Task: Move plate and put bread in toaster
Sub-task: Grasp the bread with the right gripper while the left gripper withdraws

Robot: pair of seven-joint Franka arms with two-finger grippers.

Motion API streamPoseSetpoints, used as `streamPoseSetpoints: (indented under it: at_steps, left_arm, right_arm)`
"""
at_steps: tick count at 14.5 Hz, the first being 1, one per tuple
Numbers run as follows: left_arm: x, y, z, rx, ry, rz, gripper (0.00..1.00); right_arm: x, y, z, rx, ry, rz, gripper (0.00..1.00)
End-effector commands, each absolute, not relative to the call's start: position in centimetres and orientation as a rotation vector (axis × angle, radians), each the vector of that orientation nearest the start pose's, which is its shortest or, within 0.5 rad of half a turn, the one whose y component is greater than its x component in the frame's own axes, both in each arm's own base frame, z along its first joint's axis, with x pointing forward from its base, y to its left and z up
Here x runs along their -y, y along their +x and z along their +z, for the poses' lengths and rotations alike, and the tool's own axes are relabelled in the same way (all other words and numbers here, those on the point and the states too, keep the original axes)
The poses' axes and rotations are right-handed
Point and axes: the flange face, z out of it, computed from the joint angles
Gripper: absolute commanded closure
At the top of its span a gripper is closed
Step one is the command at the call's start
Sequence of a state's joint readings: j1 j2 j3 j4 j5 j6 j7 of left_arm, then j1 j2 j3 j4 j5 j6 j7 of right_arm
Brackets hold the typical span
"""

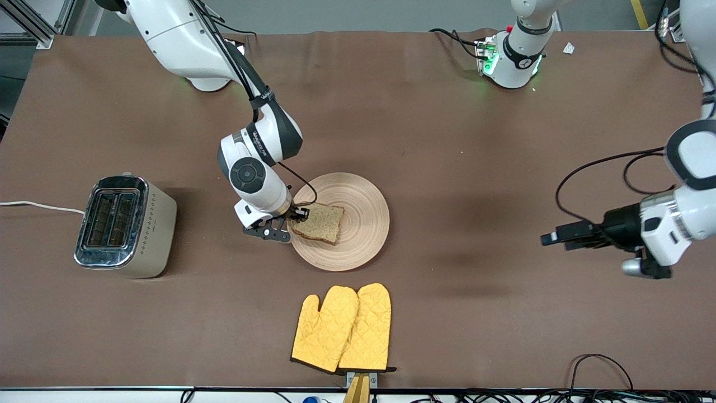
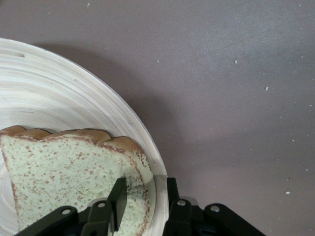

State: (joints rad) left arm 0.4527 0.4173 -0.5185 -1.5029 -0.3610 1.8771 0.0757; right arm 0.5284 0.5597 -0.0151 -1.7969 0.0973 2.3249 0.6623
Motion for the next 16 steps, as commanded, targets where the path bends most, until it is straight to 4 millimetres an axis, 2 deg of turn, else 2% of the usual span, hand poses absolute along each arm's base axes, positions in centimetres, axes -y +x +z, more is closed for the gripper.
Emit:
streamPoseSetpoints:
  at_steps: [1,5,8,10,13,15,16]
  left_arm:
    - [1.1,64.4,53.4,-0.029,2.763,-0.052,0.00]
    - [1.2,61.4,59.6,-0.029,2.967,0.022,0.00]
    - [0.8,58.4,63.5,-0.044,3.042,0.042,0.00]
    - [1.1,57.6,64.7,-0.036,3.109,0.077,0.00]
    - [0.2,56.0,66.2,-0.065,3.135,0.066,0.00]
    - [0.0,54.7,66.2,-0.063,3.142,0.017,0.00]
    - [0.5,53.6,66.2,-0.056,3.146,0.010,0.00]
  right_arm:
    - [-32.5,56.8,23.2,-0.359,-3.081,0.089,0.63]
    - [-33.4,56.4,22.9,-0.369,-3.078,0.082,0.66]
    - [-33.8,56.2,22.3,-0.385,-3.074,0.071,0.78]
    - [-34.0,56.3,22.3,-0.385,-3.071,0.063,0.88]
    - [-33.8,56.4,22.3,-0.371,-3.079,0.061,0.97]
    - [-34.0,57.5,23.8,-0.376,-3.073,0.055,0.97]
    - [-34.1,58.5,25.8,-0.388,-3.077,0.094,0.97]
